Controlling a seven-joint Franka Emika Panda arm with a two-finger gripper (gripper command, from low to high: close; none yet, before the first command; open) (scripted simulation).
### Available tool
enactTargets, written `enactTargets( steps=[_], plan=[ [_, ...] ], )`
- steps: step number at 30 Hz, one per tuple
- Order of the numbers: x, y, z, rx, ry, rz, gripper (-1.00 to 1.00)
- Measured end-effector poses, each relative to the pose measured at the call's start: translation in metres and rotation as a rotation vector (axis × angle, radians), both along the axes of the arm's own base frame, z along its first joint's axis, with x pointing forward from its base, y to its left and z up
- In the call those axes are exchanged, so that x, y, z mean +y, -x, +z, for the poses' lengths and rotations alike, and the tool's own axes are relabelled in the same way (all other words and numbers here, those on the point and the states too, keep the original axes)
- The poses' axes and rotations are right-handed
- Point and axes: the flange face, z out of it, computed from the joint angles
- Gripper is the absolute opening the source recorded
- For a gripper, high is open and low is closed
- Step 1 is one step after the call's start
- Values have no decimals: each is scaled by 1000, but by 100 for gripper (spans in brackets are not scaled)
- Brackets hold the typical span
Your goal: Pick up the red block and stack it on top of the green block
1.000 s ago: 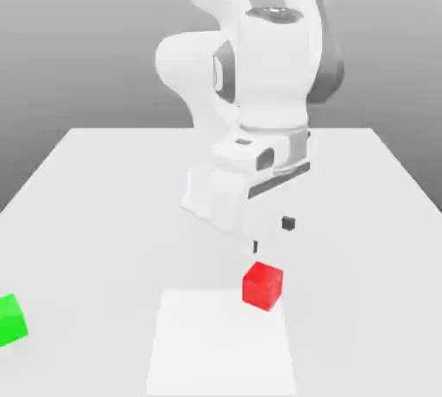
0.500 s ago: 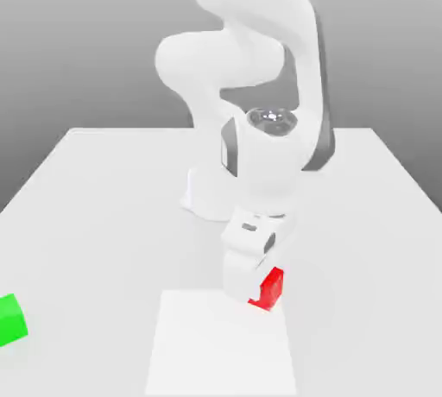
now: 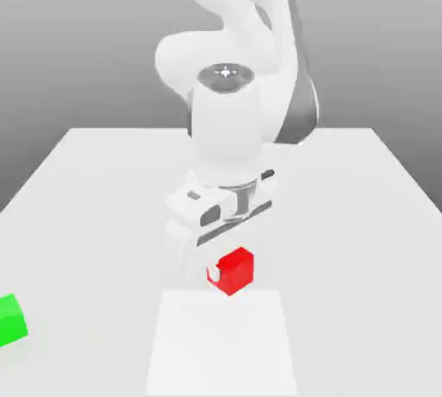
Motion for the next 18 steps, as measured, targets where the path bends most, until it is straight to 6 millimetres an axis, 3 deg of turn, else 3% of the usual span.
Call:
enactTargets(
  steps=[5, 10, 12, 14, 15, 18],
  plan=[
    [-127, -17, 10, 10, 1, -452, -100],
    [-248, 2, 18, 17, 29, -846, -100],
    [-265, 6, -1, 16, 34, -896, -100],
    [-269, 8, -28, 17, 37, -910, -100],
    [-269, 9, -36, 17, 37, -912, 100],
    [-269, 9, -36, 17, 37, -912, 100]
  ],
)
